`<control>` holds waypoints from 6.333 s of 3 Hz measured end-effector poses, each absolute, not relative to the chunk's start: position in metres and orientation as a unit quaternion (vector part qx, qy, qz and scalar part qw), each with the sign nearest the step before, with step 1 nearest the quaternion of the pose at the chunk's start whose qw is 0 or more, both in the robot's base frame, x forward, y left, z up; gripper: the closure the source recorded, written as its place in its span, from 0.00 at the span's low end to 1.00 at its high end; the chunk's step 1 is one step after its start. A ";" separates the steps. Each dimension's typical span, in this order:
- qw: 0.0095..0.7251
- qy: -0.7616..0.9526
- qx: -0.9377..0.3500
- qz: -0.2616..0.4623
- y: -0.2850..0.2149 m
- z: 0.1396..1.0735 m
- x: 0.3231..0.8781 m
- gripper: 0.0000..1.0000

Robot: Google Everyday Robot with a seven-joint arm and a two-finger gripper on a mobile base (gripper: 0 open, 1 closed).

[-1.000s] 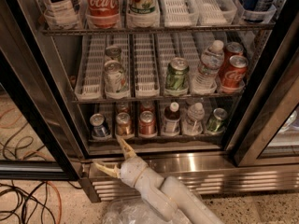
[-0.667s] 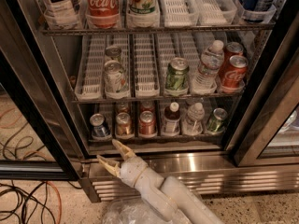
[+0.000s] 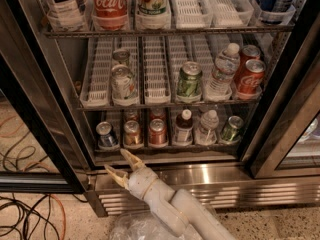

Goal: Pick pepsi can from bottom shelf of fridge

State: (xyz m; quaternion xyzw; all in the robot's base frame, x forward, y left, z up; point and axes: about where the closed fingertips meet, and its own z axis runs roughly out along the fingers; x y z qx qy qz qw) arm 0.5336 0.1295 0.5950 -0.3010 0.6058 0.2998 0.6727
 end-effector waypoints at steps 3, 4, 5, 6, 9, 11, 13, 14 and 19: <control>0.684 0.607 -0.297 0.275 0.139 0.596 0.552 0.34; 0.684 0.610 -0.291 0.273 0.141 0.593 0.557 0.33; 0.690 0.611 -0.275 0.274 0.142 0.594 0.562 0.32; 0.703 0.607 -0.253 0.271 0.136 0.601 0.566 0.31; 0.702 0.607 -0.267 0.260 0.152 0.606 0.616 0.32; 0.693 0.605 -0.275 0.279 0.186 0.600 0.624 0.32; 0.696 0.607 -0.268 0.274 0.191 0.598 0.629 0.33; 0.700 0.607 -0.261 0.269 0.189 0.600 0.633 0.34; 0.703 0.610 -0.254 0.265 0.185 0.600 0.636 1.00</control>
Offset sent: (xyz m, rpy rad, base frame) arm 0.0207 0.0096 0.0026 -0.0177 -0.0326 -0.0529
